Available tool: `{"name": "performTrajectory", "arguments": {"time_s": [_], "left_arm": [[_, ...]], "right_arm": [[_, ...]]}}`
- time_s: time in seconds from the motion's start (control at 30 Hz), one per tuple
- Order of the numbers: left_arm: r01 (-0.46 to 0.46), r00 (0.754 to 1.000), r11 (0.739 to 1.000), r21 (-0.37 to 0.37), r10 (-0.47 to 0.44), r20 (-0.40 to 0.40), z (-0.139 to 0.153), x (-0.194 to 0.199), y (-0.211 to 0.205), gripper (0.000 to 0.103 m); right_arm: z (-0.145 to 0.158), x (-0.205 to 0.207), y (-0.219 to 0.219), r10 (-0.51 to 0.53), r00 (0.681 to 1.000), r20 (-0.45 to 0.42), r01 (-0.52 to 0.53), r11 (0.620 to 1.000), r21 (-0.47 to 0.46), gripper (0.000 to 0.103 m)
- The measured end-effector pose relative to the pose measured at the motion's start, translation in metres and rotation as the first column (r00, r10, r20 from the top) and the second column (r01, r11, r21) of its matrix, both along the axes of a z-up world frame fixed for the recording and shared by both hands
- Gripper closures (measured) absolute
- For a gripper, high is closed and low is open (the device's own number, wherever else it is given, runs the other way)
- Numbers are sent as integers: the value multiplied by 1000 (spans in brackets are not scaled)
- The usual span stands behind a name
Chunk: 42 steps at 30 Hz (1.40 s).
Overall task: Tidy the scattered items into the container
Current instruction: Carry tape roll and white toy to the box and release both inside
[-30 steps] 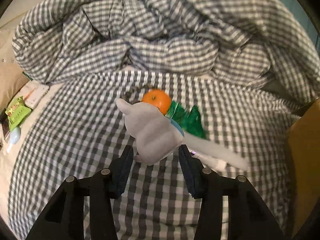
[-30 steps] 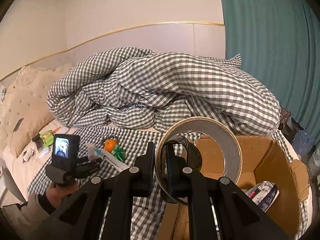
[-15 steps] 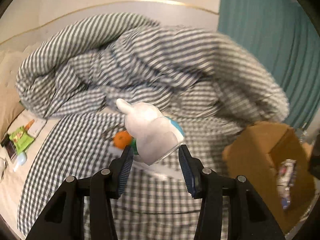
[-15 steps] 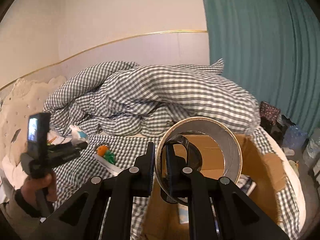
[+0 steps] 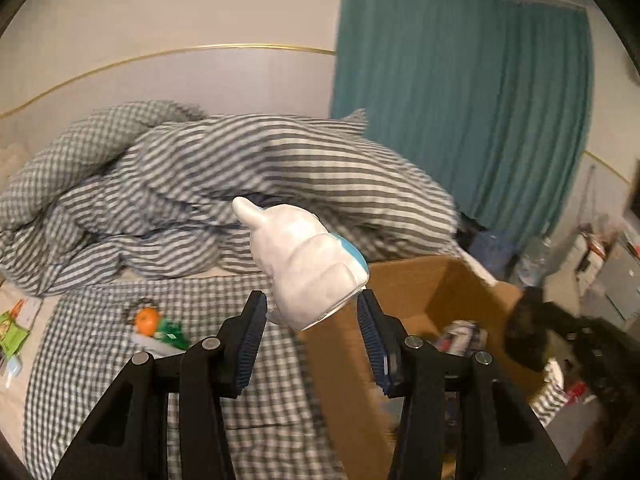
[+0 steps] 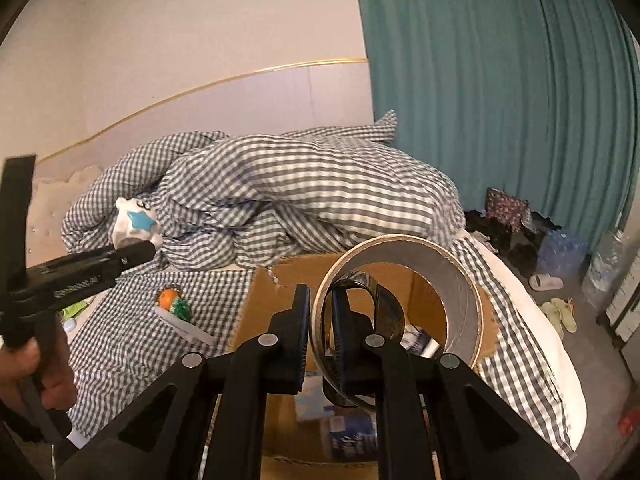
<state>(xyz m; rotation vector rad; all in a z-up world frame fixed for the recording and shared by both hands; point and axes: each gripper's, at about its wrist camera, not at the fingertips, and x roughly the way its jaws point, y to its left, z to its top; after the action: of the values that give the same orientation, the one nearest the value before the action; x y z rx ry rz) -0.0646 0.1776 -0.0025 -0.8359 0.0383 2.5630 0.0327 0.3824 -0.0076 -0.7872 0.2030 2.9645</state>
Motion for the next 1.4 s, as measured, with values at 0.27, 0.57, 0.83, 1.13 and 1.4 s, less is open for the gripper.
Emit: {"name": "performTrajectory", "arguments": {"time_s": [0.27,0.57,0.83,1.13,1.4], "left_arm": [[68,998,997,-35,-68,4,-8,13,39,56],[92,996,994,-66,-90,28,-23,15,64,56],[109,993,991,-81,-106,46,-30,17,82,56],[172,983,978,-120,-162,90,-44,23,113,55],[223,972,964,-147,-208,111,-48,33,131,20]], "right_arm": [[-21,7,23,-8,999,47,10,999,-37,92],[-49,-4,40,-27,987,156,30,999,-14,26],[-41,7,47,-34,991,133,34,999,2,19],[-23,32,72,-116,992,57,118,993,-20,13],[-24,38,79,-144,988,52,146,989,-37,13]]}}
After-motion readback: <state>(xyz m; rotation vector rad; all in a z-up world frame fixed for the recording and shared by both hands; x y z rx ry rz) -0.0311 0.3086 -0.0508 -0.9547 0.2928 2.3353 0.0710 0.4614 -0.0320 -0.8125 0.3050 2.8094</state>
